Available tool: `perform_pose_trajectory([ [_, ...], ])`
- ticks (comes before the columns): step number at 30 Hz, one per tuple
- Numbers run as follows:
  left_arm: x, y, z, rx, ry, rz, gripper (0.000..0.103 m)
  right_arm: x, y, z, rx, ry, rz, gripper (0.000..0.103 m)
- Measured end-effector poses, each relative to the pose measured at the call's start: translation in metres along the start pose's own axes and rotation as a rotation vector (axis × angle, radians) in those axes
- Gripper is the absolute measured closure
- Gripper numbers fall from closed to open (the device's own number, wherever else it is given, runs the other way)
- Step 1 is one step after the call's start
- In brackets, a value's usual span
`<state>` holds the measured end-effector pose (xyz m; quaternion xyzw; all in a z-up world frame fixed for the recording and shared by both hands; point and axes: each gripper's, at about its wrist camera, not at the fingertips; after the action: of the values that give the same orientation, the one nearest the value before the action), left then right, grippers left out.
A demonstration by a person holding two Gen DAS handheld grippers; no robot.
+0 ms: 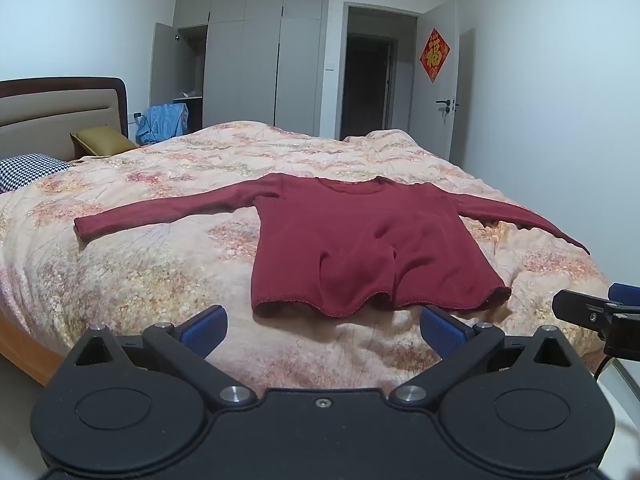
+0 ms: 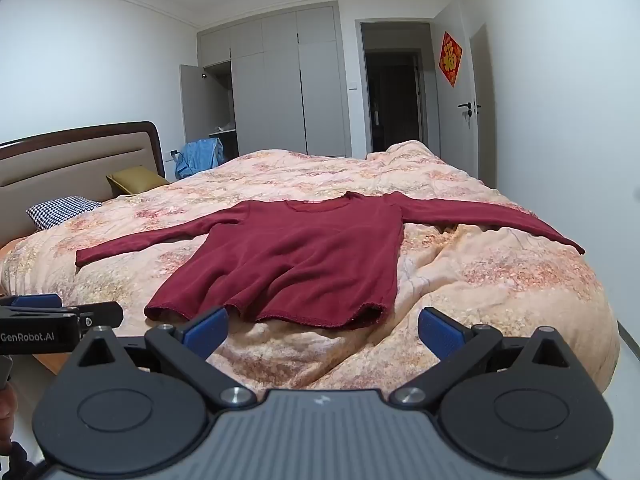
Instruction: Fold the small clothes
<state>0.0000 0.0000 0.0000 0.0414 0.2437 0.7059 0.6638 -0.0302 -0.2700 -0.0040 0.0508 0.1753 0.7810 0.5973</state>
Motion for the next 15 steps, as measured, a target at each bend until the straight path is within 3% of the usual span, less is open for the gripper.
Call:
perform_pose_trajectory([
  [15, 0.0003, 0.0008, -0.0001, 0.002, 0.001, 0.0, 0.001, -0.0008, -0.0003, -0.0007, 0.004, -0.002, 0.002, 0.0],
])
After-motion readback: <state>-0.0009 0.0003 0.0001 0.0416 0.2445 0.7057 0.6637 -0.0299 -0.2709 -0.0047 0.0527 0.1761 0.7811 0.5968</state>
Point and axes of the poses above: each gripper's, at about its wrist camera, not at the fingertips, and y roughly against the way its jaws point, x to its left, z to its top, and after that the axes turned 14 degrees about y, right-handed
